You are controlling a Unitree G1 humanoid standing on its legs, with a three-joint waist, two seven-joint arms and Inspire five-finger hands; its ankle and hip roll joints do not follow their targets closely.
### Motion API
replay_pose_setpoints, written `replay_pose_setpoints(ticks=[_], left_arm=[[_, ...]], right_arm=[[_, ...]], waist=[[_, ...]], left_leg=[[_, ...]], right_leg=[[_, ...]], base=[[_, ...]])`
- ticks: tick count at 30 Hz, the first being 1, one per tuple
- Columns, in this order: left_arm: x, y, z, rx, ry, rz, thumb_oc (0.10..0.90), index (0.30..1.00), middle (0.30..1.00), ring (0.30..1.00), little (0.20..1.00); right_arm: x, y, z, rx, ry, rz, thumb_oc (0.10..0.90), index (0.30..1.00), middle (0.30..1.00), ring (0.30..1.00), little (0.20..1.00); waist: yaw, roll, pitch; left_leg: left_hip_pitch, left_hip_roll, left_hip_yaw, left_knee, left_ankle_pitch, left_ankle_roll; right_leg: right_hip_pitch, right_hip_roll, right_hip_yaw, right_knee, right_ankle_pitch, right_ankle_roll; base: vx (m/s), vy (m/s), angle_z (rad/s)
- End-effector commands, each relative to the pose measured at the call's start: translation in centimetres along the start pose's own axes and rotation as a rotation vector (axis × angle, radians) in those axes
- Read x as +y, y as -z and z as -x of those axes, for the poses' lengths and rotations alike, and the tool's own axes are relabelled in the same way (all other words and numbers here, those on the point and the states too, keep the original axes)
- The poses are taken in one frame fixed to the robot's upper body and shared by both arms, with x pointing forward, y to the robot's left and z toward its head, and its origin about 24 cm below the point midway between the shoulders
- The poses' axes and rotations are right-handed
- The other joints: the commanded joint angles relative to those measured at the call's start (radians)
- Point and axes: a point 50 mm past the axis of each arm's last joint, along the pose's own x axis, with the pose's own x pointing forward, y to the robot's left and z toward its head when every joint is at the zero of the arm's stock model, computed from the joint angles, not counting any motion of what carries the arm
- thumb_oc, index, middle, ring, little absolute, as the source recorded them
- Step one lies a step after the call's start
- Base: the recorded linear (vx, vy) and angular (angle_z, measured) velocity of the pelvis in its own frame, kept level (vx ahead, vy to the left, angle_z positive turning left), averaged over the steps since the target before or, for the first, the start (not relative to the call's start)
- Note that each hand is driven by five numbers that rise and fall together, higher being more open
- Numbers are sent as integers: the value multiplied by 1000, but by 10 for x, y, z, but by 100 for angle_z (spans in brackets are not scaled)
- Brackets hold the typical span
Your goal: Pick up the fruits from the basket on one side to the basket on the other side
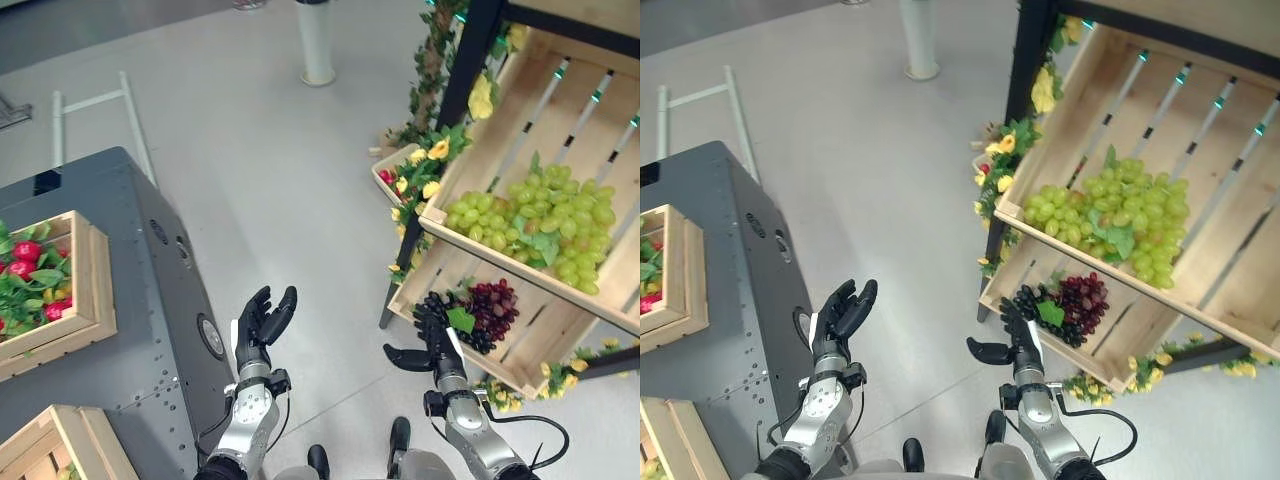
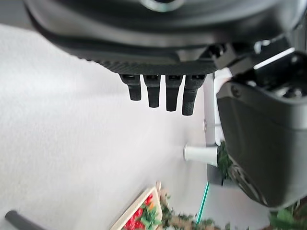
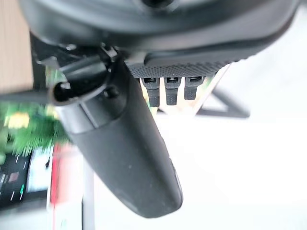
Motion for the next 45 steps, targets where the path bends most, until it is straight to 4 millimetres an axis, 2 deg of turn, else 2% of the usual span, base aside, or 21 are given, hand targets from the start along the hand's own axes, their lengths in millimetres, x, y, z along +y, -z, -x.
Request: replay_pose_setpoints(ticks=[1, 2, 10, 13, 15, 16, 17, 22, 24, 27, 30, 31, 32, 33, 35, 36, 37, 39, 42, 44, 45], left_arm=[[-10, -32, -14, -175, 42, 0, 800, 900, 900, 900, 900], [-7, -29, -12, -161, 34, -9, 800, 900, 900, 900, 900], [5, -23, -8, -147, 29, -109, 800, 900, 900, 900, 900], [3, -25, -9, -158, 66, -169, 800, 900, 900, 900, 900], [-2, -28, -13, -164, 151, -232, 800, 900, 900, 900, 900], [-6, -29, -15, -161, 203, -256, 800, 900, 900, 900, 900], [-9, -30, -16, -153, 227, -268, 800, 900, 900, 900, 900], [0, -27, -16, -136, 179, -248, 800, 900, 900, 900, 900], [2, -23, -9, -129, 244, -237, 800, 900, 900, 900, 900], [2, -20, -3, -106, 299, -216, 800, 900, 900, 900, 900], [-2, -21, -4, -102, 354, -221, 800, 900, 900, 900, 900], [-10, -23, -5, -113, 422, -242, 800, 900, 900, 900, 900], [-13, -24, -5, -121, 441, -249, 800, 900, 900, 900, 900], [-18, -26, -4, -146, 467, -254, 800, 900, 900, 900, 900], [-19, -22, -2, -154, 456, -287, 800, 900, 900, 900, 900], [-19, -24, -2, -173, 456, -310, 800, 900, 900, 900, 900], [-22, -33, -6, -214, 456, -328, 800, 900, 900, 900, 900], [-25, -42, -10, -238, 452, -321, 800, 900, 900, 900, 900], [-25, -49, -11, -289, 401, -317, 800, 900, 900, 900, 900], [-27, -52, -10, -308, 393, -296, 800, 900, 900, 900, 900], [-28, -53, -7, -319, 389, -274, 800, 900, 900, 900, 900]], right_arm=[[17, -28, -13, -117, -136, -9, 800, 900, 900, 900, 900], [24, -29, -14, -115, -191, 8, 800, 900, 900, 900, 900], [43, -38, -12, -125, -346, -9, 800, 900, 900, 900, 900], [46, -40, -13, -131, -338, -34, 800, 900, 900, 900, 900], [42, -42, -14, -136, -275, -76, 800, 900, 900, 900, 900], [36, -41, -14, -131, -225, -97, 800, 900, 900, 900, 900], [27, -40, -12, -127, -196, -120, 800, 900, 900, 900, 900], [23, -36, -16, -110, -219, -130, 800, 900, 900, 900, 900], [24, -40, -21, -110, -214, -142, 800, 900, 900, 900, 900], [23, -46, -23, -118, -197, -148, 800, 900, 900, 900, 900], [13, -48, -22, -133, -123, -155, 800, 900, 900, 900, 900], [3, -48, -21, -139, -51, -181, 800, 900, 900, 900, 900], [-1, -48, -21, -143, -34, -186, 800, 900, 900, 900, 900], [-5, -49, -23, -167, -20, -192, 800, 900, 900, 900, 900], [-8, -46, -23, -167, 7, -186, 800, 900, 900, 900, 900], [-8, -46, -23, -164, 20, -198, 800, 900, 900, 900, 900], [-8, -51, -23, -180, 40, -222, 800, 900, 900, 900, 900], [-11, -53, -24, -205, 60, -210, 800, 900, 900, 900, 900], [-17, -56, -22, -262, 139, -209, 800, 900, 900, 900, 900], [-17, -60, -22, -291, 160, -208, 800, 900, 900, 900, 900], [-17, -66, -23, -322, 181, -212, 800, 900, 900, 900, 900]], waist=[[30, -13, -32], [50, -15, -36], [110, -24, -62], [118, -20, -65], [99, -17, -54], [75, -16, -50], [52, -20, -49], [85, -27, -43], [121, -28, -37], [139, -37, -28], [124, -46, -6], [106, -48, 11], [98, -47, 14], [83, -30, 16], [69, -9, 3], [68, -6, 0], [68, -2, -5], [68, 3, -12], [73, 5, -30], [76, 6, -34], [82, 10, -39]], left_leg=[[-57, -38, -10, 10, -53, 8], [-52, -39, -25, 1, -47, 4], [-61, -50, -101, -7, -25, 7], [-69, -57, -160, -7, -18, 18], [-72, -71, -257, -7, -4, 33], [-75, -82, -313, -7, 3, 38], [-78, -95, -367, -4, 17, 37], [-86, -88, -380, -1, 32, 14], [-104, -77, -394, -2, 53, -7], [-147, -69, -363, 59, 49, -26], [-225, -71, -197, 245, -11, -33], [-258, -38, -76, 389, -58, -44], [-266, -27, -45, 418, -72, -43], [-225, -40, -6, 309, -91, -28], [-172, -64, -21, 165, -38, -27], [-169, -71, -37, 145, -29, -26], [-149, -78, -65, 80, -7, -18], [-144, -81, -67, 52, 10, -6], [-104, -100, -97, 30, -1, 15], [-95, -105, -103, 24, -7, 22], [-86, -109, -114, 18, -12, 32]], right_leg=[[35, -39, 2, 15, -69, 30], [51, -41, -16, 3, -68, 30], [81, -50, -65, 3, -77, 20], [68, -42, -37, 80, -124, 9], [33, 14, 91, 156, -174, -22], [23, 62, 172, 185, -198, -49], [19, 94, 207, 196, -207, -66], [51, 68, 125, 158, -190, -58], [70, 75, 90, 123, -188, -72], [73, 69, 55, 116, -189, -84], [81, 39, -8, 131, -190, -89], [83, 17, -48, 166, -208, -91], [80, 11, -61, 179, -213, -92], [72, 6, -67, 206, -222, -75], [76, 22, -43, 193, -219, -60], [75, 26, -35, 188, -216, -56], [72, 35, -20, 172, -210, -51], [63, 41, -28, 149, -190, -54], [67, 38, -31, 120, -171, -43], [69, 36, -33, 125, -176, -42], [63, 31, -34, 173, -204, -43]], base=[[41, -77, 21], [35, -60, 12], [29, -40, 33], [16, -57, 50], [46, -147, 93], [65, -190, 169], [48, -190, 250], [-8, -162, 178], [-39, -233, -8], [-33, -118, 5], [-43, -22, 58], [-45, -3, 112], [-41, 114, 149], [-16, 164, 127], [58, 227, 61], [47, 185, -7], [0, 82, -1], [-30, 95, 1], [30, 126, 1], [57, 155, 12], [74, 216, 21]])
